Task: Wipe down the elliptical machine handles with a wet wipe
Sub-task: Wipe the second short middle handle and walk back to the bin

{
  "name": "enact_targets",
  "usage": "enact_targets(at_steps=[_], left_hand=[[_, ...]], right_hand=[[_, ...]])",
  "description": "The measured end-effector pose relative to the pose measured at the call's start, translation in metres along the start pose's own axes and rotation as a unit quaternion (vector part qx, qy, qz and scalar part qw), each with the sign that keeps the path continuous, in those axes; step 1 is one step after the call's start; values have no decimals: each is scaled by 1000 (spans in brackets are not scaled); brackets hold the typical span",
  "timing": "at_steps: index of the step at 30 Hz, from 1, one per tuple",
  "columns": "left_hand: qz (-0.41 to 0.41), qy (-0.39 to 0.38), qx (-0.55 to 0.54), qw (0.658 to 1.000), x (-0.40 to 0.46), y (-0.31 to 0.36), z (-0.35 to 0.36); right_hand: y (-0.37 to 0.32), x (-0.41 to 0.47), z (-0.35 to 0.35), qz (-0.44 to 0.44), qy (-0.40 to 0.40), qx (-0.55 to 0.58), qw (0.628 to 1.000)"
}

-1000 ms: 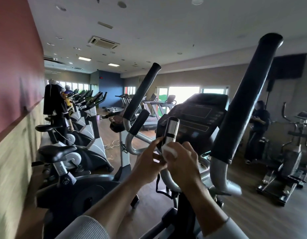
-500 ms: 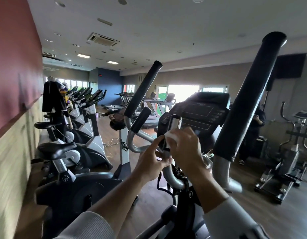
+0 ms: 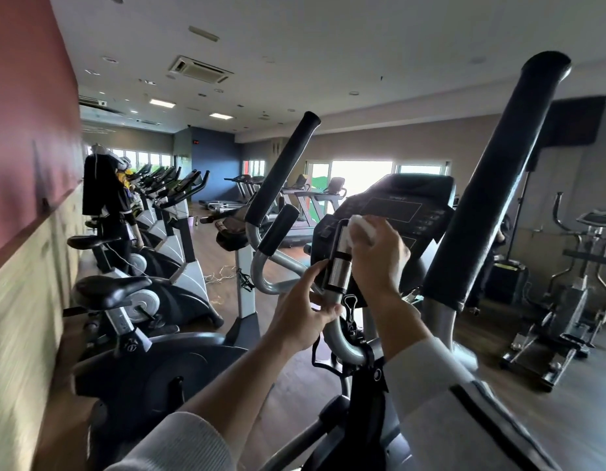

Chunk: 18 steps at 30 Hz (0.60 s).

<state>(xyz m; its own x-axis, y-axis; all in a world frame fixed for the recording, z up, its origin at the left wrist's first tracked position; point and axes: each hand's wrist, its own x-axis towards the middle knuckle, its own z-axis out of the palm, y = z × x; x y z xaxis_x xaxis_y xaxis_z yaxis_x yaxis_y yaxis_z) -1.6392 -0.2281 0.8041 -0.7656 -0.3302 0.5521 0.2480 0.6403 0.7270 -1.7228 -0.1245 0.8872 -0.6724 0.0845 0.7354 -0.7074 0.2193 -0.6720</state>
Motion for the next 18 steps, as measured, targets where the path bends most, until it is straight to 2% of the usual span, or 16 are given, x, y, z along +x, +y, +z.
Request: enact_targets(at_steps=[5,10,15,18], left_hand=[[-15,-10,-17,1000,1,1,0],[-7,-13,-6,1000,2,-1,1],[-8,-14,-3,1000,0,0,-1],[-7,-15,2,1000,-1,2,-3]], right_hand=[[15,-48,-6,-32,-13,-12,999],[2,-11,-5,-34,-15,-2,999],[-17,-2,1,-149,-51,-96,983],[-13,-10,-2,-160,-84,-130,975]])
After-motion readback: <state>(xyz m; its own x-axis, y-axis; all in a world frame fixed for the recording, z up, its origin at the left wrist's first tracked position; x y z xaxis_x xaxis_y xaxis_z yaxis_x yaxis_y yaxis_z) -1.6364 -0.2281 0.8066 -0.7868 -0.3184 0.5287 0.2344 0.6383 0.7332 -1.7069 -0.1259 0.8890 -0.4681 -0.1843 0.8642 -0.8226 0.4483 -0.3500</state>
